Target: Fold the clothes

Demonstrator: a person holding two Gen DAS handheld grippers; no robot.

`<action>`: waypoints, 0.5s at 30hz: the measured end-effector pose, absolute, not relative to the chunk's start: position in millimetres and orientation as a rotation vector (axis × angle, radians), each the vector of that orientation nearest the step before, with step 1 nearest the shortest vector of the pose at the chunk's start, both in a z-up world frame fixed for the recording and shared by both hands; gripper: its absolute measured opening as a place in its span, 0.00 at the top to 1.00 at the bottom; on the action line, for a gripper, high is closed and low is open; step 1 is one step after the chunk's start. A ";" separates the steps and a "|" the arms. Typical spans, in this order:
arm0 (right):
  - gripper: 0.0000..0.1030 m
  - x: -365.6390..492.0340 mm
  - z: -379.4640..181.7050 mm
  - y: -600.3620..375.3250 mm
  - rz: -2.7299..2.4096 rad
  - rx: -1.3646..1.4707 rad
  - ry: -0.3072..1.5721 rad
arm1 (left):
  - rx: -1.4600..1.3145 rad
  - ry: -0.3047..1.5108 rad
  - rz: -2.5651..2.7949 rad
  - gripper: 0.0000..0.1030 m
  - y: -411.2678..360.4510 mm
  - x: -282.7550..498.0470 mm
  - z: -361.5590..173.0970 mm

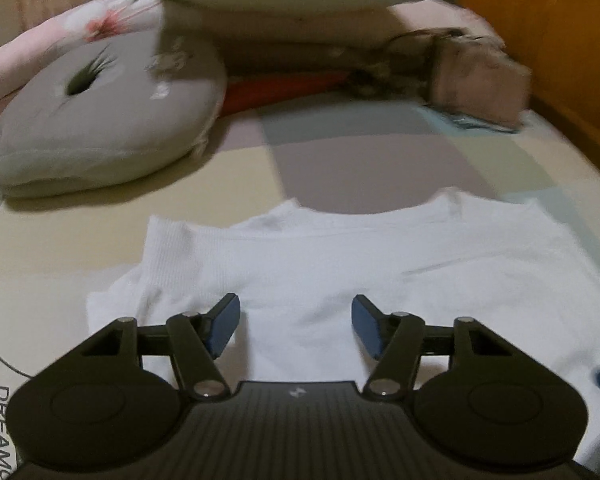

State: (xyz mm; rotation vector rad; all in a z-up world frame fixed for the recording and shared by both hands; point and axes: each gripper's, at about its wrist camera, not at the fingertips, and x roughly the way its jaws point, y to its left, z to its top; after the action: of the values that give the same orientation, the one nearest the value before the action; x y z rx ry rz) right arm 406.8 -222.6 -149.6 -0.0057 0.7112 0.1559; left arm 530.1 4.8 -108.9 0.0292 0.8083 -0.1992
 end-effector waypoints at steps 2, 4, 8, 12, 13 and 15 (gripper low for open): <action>0.00 407.1 -147.5 -223.3 0.166 -0.002 0.721 | 0.026 0.806 -0.232 0.34 10.9 516.9 -107.4; 0.00 406.6 -147.0 -224.8 0.173 0.007 0.725 | -0.010 0.854 -0.193 0.34 24.5 512.6 -115.6; 0.00 405.5 -147.3 -228.2 0.197 0.008 0.727 | -0.032 0.840 -0.145 0.36 46.9 492.3 -118.8; 0.00 406.1 -146.5 -232.1 0.211 0.022 0.731 | -0.017 0.849 -0.104 0.40 53.6 472.8 -106.8; 0.00 406.4 -146.4 -231.6 0.206 0.023 0.731 | -0.009 0.837 -0.130 0.37 50.9 466.5 -103.7; 0.00 406.9 -146.5 -230.6 0.198 0.025 0.732 | 0.006 0.816 -0.176 0.33 45.7 454.9 -99.9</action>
State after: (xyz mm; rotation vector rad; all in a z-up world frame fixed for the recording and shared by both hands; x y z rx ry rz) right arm 406.9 -230.6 -146.5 0.0254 0.7324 0.1975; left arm 454.9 45.7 -99.9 0.0064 0.8160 -0.1760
